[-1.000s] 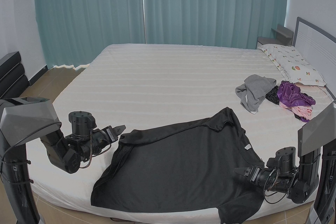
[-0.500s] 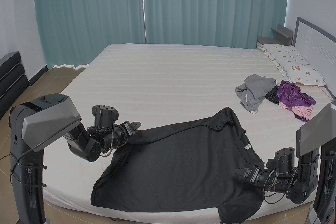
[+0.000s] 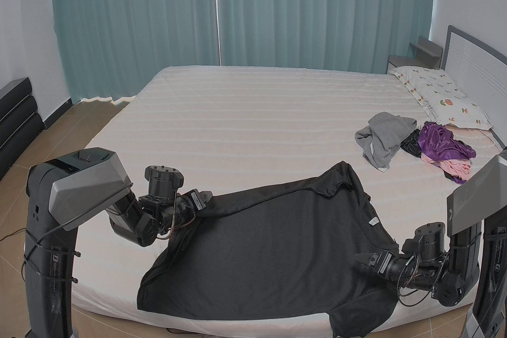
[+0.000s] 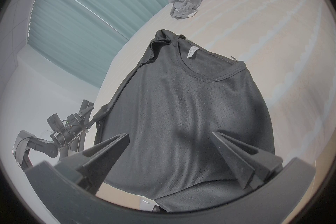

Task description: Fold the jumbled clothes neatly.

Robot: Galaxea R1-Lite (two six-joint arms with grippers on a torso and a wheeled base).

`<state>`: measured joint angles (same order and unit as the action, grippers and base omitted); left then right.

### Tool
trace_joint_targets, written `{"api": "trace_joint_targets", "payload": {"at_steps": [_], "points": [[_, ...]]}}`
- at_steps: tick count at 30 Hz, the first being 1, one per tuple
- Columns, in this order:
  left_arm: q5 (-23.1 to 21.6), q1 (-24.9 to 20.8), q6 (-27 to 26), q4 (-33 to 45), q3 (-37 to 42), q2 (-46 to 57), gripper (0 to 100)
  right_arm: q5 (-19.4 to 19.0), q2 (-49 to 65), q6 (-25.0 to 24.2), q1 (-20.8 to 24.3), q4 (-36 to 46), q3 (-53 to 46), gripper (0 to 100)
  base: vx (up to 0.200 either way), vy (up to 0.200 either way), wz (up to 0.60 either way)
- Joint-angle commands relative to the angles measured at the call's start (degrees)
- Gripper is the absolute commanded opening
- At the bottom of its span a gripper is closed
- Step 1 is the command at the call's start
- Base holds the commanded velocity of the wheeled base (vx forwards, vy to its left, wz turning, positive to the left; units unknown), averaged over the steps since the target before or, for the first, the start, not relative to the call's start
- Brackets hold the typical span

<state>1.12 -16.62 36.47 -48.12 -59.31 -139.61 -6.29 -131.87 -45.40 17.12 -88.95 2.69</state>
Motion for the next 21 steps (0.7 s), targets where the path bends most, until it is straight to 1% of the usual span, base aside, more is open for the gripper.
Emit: {"api": "trace_joint_targets", "payload": {"at_steps": [1, 8, 14, 16, 18, 19, 21], "points": [[0.02, 0.27, 0.0, -0.14, -0.81, -1.11, 0, -0.04, -0.15, 0.05, -0.15, -0.61, 0.03, 100, 0.0, 0.0, 0.0], [0.55, 2.47, 0.09, -0.14, -2.74, -2.34, 0, -0.13, 0.21, -0.04, -0.68, -0.78, 0.12, 100, 0.0, 0.0, 0.0], [1.34, 4.4, 0.35, -0.14, -3.53, -0.58, 0, 0.14, 0.29, 0.05, -0.86, -0.78, 1.52, 100, 0.0, 0.0, 0.0], [1.43, 5.01, 0.35, 0.04, -4.94, 0.56, 0, 0.49, 0.12, 0.22, -0.86, -0.78, 4.34, 100, 0.0, 0.0, 0.0], [1.6, 5.19, 0.18, 0.04, -5.47, 0.65, 0, 0.58, -0.06, 0.22, -0.68, -0.69, 5.13, 100, 0.0, 0.0, 0.0], [1.78, 5.63, -0.18, 0.39, -7.14, 0.74, 0, 0.49, -0.5, 0.4, -0.5, -0.43, 6.71, 100, 0.0, 0.0, 0.0], [1.78, 6.51, -0.88, 2.76, -9.25, 0.48, 0, 0.58, -1.99, 0.75, -0.24, 0.27, 8.82, 100, 0.0, 0.0, 0.0]]}}
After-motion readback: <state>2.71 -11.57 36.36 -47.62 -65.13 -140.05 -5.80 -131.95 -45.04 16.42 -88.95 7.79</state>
